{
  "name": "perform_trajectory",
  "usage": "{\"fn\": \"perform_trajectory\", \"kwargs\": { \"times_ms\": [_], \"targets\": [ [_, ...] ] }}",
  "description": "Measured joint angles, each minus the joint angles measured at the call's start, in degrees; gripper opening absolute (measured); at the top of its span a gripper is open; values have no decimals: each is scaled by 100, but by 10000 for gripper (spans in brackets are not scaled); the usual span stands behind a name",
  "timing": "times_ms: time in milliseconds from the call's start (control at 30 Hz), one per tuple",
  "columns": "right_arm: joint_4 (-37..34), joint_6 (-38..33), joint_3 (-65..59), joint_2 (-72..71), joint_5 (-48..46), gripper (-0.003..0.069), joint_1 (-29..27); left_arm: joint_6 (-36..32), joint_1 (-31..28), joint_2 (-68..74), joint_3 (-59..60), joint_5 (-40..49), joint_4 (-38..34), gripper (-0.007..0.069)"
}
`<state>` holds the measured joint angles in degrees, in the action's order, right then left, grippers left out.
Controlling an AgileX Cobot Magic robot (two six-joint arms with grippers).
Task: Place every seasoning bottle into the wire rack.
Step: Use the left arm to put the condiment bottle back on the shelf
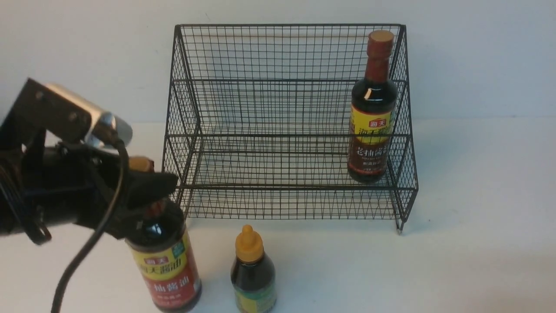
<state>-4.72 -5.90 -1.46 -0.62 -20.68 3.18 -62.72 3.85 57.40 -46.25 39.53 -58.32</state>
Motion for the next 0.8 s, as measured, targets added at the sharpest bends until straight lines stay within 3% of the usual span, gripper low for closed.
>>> {"fn": "perform_trajectory", "kwargs": {
  "times_ms": [300, 500, 800],
  "targets": [
    [0, 0, 0, 0, 0, -15, 0, 332, 0, 306, -2091, 40, -133, 268],
    [0, 0, 0, 0, 0, -15, 0, 345, 0, 1079, -2900, -706, -487, 268],
    [0, 0, 0, 0, 0, -15, 0, -353, -6, 2314, -3688, -1252, -1319, 268]
  ]
}}
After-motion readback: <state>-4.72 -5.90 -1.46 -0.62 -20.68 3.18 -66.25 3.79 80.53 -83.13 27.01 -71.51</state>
